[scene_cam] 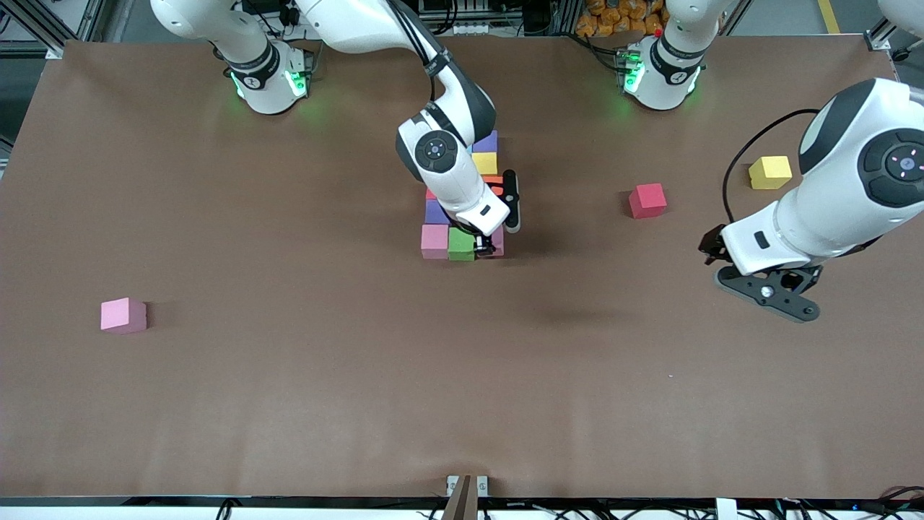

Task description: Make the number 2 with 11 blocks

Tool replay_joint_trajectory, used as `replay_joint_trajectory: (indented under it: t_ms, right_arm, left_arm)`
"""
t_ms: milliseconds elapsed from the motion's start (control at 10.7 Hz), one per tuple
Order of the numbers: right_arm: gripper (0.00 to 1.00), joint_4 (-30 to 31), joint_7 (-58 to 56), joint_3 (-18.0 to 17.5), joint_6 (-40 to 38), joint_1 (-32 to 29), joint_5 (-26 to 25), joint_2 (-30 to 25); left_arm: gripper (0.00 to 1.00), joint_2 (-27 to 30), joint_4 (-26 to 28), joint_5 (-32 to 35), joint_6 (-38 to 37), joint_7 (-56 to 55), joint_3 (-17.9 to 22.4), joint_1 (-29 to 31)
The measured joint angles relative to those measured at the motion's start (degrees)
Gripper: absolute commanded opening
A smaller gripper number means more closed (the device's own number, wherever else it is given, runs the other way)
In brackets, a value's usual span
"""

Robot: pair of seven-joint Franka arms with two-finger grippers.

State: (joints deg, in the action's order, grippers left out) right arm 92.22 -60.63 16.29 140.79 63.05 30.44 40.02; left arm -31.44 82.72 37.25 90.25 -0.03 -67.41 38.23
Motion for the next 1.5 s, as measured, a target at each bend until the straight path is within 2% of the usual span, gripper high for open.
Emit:
replay_joint_trajectory:
  t_ms: [94, 281, 469, 657, 844, 1126, 1314, 1407, 1501]
  right_arm:
    - [0.0, 0.16, 0.54, 0.0, 0.59, 0.36, 0.0, 0.3]
    - [0.0, 0.29, 0.72, 0.0, 1.51, 0.6, 0.0, 0.97]
    - [0.0, 0.42, 0.73, 0.0, 2.03, 0.62, 0.0, 1.56]
    - [0.0, 0.43, 0.75, 0.01, 2.44, 0.63, 0.0, 1.99]
    - [0.0, 0.44, 0.77, 0.02, 2.85, 0.64, 0.0, 2.38]
    - [0.0, 0.48, 0.78, 0.02, 3.53, 0.63, 0.0, 3.0]
    - [0.0, 0.48, 0.79, 0.02, 3.62, 0.64, 0.0, 3.14]
    - [0.12, 0.48, 0.79, 0.02, 3.64, 0.64, 0.0, 3.16]
    - [0.78, 0.48, 0.79, 0.02, 3.64, 0.64, 0.0, 3.18]
  left_arm:
    - [1.0, 1.9, -0.58, -0.68, 0.0, -0.02, 2.69, -1.84]
    - [1.0, 6.12, -2.03, -6.82, -0.08, -0.02, 10.29, -6.31]
    - [1.0, 10.22, -3.35, -16.04, -0.14, 1.02, 22.06, -12.13]
    - [1.0, 14.04, -3.96, -24.04, -0.14, 2.83, 36.86, -21.13]
    - [1.0, 16.61, -4.04, -29.88, -0.29, 3.0, 48.15, -30.1]
    - [1.0, 18.52, -3.97, -32.99, -0.49, 3.03, 59.47, -38.22]
    - [1.0, 18.99, -3.62, -33.34, -0.55, 3.03, 62.92, -41.23]
    - [1.0, 19.05, -3.47, -33.74, -0.55, 3.03, 63.24, -41.4]
    - [1.0, 19.06, -3.35, -33.88, -0.55, 3.03, 63.38, -41.4]
